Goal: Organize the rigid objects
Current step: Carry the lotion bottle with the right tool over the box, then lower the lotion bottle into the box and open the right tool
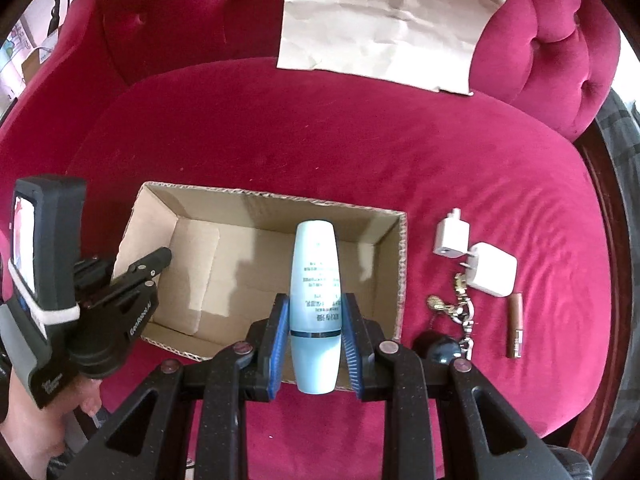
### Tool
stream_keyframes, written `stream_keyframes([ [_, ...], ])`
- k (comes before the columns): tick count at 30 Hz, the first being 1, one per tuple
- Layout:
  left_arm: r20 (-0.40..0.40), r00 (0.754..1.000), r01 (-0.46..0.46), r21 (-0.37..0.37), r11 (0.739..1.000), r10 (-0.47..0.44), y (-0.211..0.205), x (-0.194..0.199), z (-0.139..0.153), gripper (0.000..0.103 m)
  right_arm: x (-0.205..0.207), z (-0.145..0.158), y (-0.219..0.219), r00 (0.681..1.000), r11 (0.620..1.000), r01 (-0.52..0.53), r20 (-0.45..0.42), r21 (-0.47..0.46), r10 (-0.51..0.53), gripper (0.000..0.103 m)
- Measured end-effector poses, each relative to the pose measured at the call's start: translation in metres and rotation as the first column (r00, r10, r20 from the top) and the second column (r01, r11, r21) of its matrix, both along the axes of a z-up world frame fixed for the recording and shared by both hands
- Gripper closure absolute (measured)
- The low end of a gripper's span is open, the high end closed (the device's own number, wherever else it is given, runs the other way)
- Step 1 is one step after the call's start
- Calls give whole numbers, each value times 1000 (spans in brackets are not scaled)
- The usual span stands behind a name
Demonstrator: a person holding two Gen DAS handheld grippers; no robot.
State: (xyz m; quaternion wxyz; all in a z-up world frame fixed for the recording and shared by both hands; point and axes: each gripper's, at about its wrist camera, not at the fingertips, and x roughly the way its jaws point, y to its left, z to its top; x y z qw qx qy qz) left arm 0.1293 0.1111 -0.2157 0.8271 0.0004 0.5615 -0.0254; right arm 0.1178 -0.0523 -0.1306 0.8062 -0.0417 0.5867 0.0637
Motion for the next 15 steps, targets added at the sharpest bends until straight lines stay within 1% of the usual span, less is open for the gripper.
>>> stream_keyframes([
  [10, 1, 1000, 1, 4, 1000, -1, -1, -1, 1, 97, 9, -25, 8, 1000, 1000, 9, -30, 1, -9, 76],
  [15, 4, 1000, 4, 10, 1000, -4, -3, -1, 1, 97, 13, -39, 10, 998, 1000, 19, -54, 21, -18, 76],
])
